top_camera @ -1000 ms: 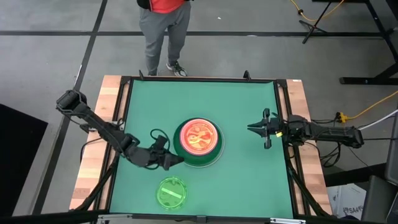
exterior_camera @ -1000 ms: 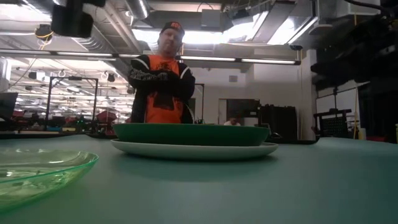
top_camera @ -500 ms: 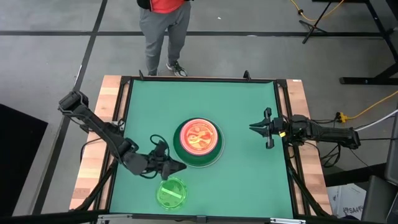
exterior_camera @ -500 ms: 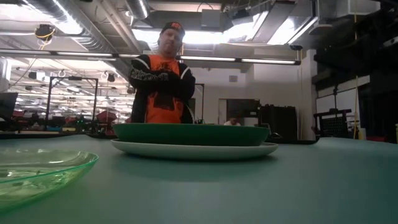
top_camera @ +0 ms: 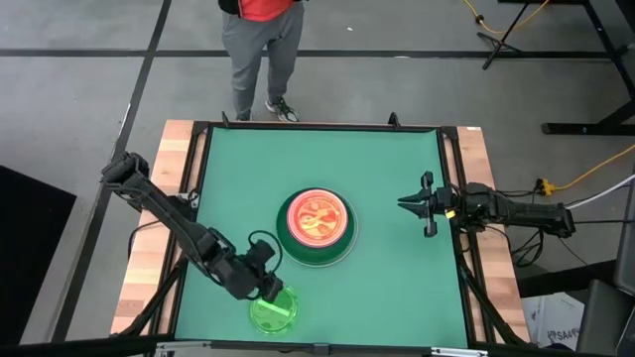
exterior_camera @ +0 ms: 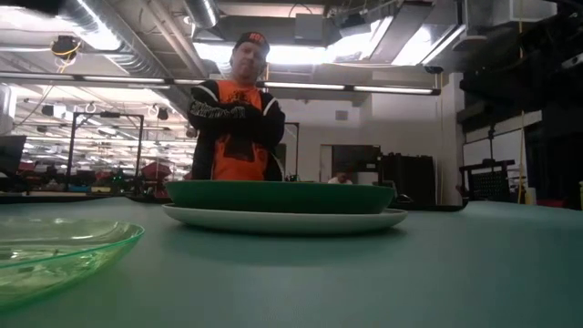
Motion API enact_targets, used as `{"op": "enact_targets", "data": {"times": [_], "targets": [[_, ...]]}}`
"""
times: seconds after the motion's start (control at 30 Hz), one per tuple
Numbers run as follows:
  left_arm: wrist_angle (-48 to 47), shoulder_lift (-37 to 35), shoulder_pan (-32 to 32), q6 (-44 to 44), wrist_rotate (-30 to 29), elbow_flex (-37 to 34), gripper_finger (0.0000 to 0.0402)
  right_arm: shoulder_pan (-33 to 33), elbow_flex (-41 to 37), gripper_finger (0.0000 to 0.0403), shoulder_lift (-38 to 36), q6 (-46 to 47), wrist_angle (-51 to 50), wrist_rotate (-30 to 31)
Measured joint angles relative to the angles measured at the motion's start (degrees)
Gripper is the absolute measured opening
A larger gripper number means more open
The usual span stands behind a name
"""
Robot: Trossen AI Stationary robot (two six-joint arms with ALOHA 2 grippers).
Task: Stack plastic plates
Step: Stack the transparent green plate on top of the transparent orange plate
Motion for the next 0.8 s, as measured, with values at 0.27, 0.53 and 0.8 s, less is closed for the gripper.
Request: {"op": "enact_targets", "data": {"times": [0.27,0.53,0.8], "targets": [[-9.1,6.9,-0.68,-4.74,13.07,0.0,0.0082,0.03,0.0,0.004,0.0,0.0,0.0,-0.02],[-13.24,11.9,-0.74,-6.67,14.15,0.0,0.0082,0.04,0.0,0.004,0.0,0.0,0.0,-0.02],[-20.31,12.17,-0.81,-7.69,12.67,0.0,0.0082,0.04,0.0,0.004,0.0,0.0,0.0,-0.02]]}}
